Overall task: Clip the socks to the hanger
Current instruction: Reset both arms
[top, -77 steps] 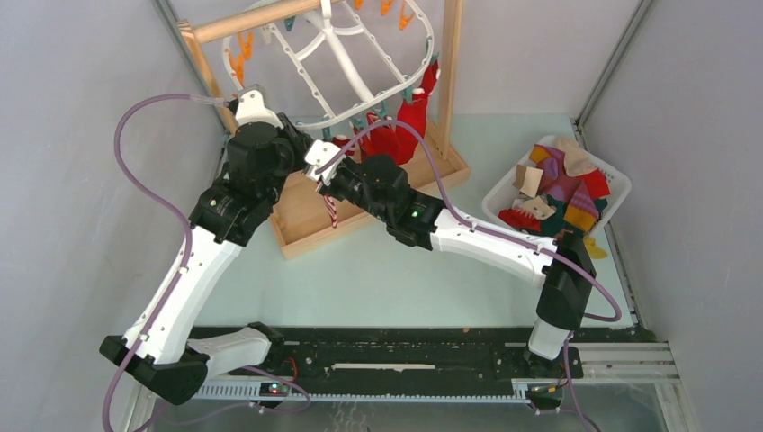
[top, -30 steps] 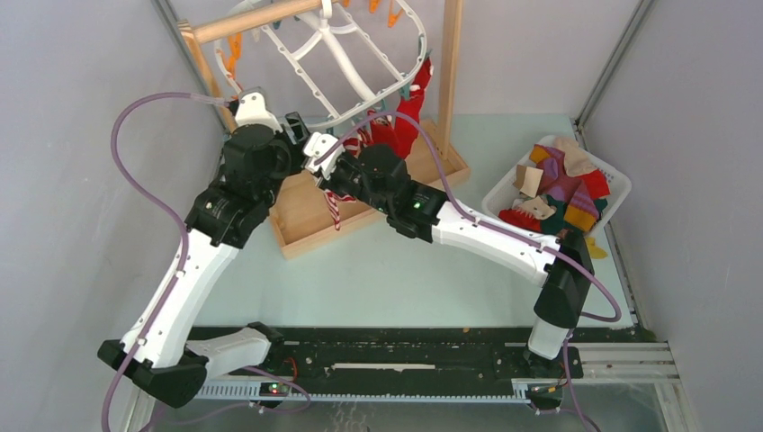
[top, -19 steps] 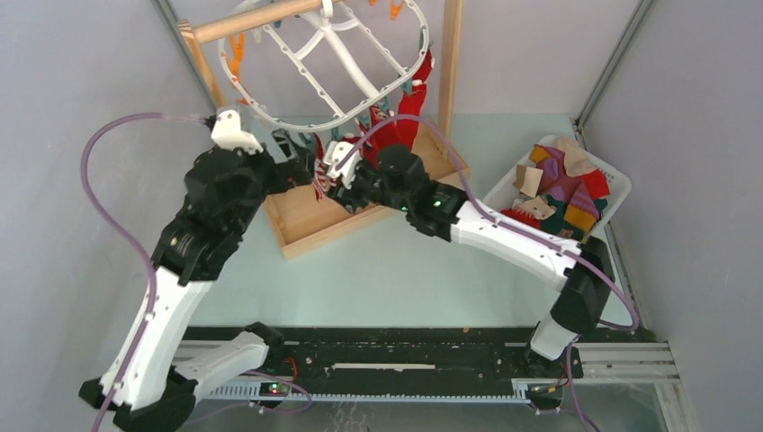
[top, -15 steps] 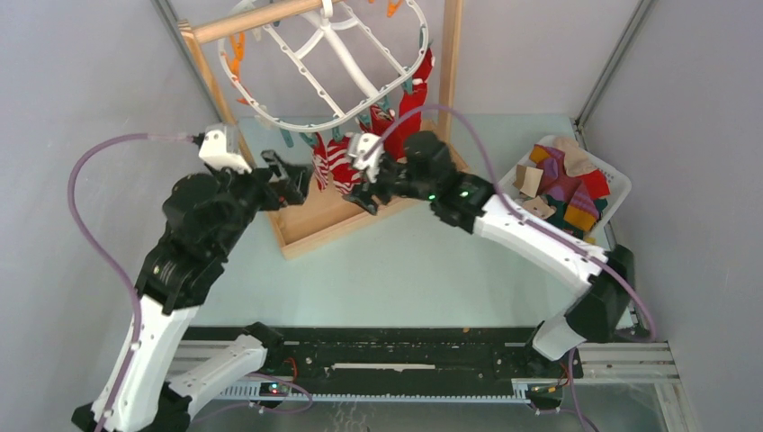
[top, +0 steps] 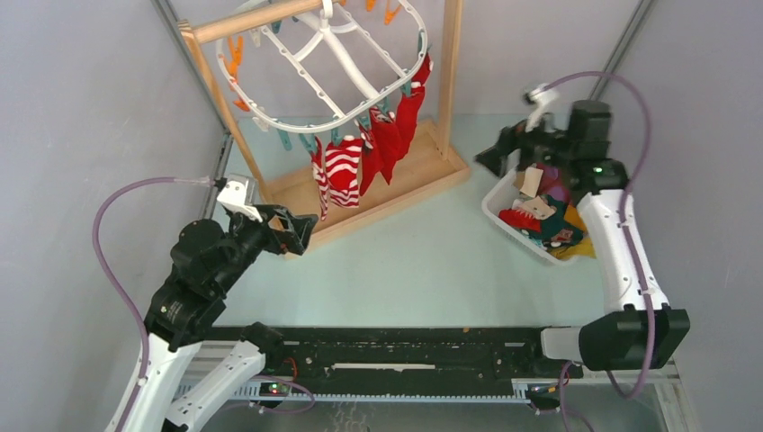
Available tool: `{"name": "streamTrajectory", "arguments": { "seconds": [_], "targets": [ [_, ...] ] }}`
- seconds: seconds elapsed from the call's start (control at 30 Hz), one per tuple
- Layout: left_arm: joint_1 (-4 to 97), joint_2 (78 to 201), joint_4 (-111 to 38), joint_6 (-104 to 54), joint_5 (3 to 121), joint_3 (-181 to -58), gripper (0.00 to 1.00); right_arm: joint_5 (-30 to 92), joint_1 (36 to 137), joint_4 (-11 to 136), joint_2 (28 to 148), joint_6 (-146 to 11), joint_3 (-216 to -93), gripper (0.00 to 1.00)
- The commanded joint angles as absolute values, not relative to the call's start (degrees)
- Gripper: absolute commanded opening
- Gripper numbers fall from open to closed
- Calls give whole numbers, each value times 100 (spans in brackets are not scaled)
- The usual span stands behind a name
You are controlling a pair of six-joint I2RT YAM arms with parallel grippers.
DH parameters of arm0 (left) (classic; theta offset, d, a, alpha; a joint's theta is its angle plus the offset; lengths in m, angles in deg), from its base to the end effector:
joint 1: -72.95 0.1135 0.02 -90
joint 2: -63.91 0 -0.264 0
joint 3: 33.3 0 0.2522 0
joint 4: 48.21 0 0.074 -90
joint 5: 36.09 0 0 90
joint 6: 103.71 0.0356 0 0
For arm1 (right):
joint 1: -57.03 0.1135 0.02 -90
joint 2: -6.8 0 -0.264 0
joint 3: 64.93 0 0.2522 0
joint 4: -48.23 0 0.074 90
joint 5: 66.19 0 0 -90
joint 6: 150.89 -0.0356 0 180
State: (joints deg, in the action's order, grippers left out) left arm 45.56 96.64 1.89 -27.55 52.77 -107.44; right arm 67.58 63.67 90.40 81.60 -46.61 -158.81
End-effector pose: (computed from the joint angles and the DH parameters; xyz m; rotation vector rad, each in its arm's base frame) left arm 0.0850 -0.0433 0.4065 0.1916 1.7393 -0.5128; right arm 0.2761 0.0569 0.4116 -0.8175 1.7276 0.6591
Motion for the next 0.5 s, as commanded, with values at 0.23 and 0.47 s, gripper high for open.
{"name": "streamTrajectory", "arguments": {
  "seconds": [0.23,0.47],
  "targets": [
    [7702,9863,80,-2877,6711,-10911,100,4004,4612,9054,7913,-6727,-16535,100],
    [8587,9933,54,-2916,5550,-11169,100,3429,4559,9302,7676,-6804,-16865,100]
  ]
}}
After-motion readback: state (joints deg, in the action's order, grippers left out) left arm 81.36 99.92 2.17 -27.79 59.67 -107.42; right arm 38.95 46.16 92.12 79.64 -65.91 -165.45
